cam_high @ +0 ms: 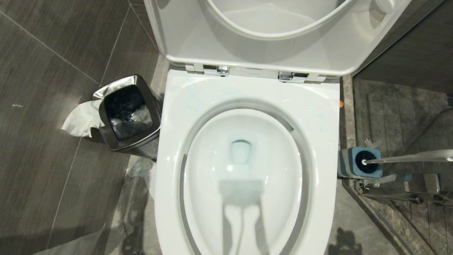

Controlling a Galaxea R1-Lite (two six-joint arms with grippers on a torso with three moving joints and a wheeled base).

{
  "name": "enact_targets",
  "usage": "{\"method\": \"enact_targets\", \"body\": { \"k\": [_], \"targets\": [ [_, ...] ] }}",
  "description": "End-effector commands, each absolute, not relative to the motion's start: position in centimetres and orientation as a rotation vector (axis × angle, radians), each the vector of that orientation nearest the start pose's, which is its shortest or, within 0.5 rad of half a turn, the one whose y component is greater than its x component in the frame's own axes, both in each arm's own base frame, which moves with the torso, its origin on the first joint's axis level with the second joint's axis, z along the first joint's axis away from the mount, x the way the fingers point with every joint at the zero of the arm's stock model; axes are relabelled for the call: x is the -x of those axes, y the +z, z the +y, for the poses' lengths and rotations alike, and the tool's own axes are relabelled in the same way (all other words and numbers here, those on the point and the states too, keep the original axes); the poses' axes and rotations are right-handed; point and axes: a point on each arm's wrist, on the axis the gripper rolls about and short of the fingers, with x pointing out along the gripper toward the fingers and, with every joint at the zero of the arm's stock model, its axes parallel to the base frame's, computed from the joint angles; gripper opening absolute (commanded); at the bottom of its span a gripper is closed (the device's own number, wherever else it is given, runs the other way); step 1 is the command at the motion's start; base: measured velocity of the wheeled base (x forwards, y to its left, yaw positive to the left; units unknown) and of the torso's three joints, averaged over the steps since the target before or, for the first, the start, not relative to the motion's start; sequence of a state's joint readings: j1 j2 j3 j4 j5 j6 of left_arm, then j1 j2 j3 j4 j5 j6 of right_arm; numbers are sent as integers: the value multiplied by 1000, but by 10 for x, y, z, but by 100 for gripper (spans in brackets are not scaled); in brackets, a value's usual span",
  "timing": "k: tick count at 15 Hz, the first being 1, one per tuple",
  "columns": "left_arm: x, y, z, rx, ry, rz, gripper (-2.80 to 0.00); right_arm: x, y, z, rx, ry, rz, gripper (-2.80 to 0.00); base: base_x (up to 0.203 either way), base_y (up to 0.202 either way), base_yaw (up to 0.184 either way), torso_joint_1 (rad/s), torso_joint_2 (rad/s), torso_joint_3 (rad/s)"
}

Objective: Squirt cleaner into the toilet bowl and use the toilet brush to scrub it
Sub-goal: Flush the toilet

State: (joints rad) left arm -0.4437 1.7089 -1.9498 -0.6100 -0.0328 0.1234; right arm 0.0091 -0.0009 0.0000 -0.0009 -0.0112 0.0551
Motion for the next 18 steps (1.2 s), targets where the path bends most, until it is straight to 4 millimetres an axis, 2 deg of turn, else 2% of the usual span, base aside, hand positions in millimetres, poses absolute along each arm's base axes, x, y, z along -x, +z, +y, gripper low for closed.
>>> {"method": "enact_targets", "body": {
  "k": [1,6,18],
  "targets": [
    [-238,487,-114,53,-395,-863,-280,23,76,0,-55,-3,-1,-280,0,0,0,0,0,0],
    [-246,482,-122,53,-409,-841,-280,23,76,0,-55,-1,-2,-280,0,0,0,0,0,0],
    [-289,451,-143,58,-354,-724,-280,23,76,0,-55,-3,-1,-280,0,0,0,0,0,0]
  ]
}}
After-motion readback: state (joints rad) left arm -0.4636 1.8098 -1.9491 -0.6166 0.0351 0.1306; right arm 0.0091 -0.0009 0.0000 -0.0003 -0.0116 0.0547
